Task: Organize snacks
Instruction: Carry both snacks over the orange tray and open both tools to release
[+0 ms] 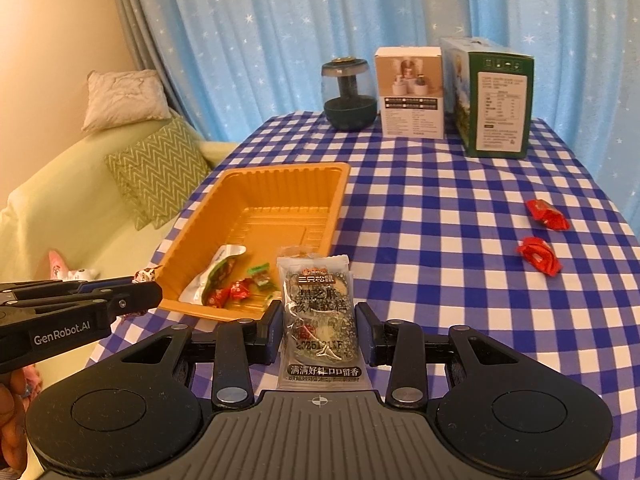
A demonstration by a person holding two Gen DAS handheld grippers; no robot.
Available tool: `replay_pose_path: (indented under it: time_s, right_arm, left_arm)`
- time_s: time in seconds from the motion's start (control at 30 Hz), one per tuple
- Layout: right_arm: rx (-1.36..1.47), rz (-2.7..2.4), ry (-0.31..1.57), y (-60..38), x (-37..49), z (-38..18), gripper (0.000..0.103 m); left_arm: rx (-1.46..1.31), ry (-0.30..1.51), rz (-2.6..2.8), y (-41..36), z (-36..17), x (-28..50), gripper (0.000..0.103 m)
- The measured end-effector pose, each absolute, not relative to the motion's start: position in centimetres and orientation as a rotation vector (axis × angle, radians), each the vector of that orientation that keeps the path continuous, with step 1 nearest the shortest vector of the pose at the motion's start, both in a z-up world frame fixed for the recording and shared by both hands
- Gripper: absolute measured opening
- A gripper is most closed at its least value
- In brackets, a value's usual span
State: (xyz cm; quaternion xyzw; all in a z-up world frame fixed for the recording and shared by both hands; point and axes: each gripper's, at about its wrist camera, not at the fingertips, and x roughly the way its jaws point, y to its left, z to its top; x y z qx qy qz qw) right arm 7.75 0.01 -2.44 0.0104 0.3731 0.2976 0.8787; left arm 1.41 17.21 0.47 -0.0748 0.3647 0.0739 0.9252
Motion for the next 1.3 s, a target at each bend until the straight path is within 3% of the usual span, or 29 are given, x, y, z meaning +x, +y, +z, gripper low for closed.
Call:
replay_pose_path:
  time_s: [1.3]
  right_arm:
    - [0.026, 0.701, 0.836, 8.2, 17.6, -5.8, 0.038]
  left_arm:
    - [-0.113, 0.839, 0.105, 24.1, -5.0, 12.5, 0.018]
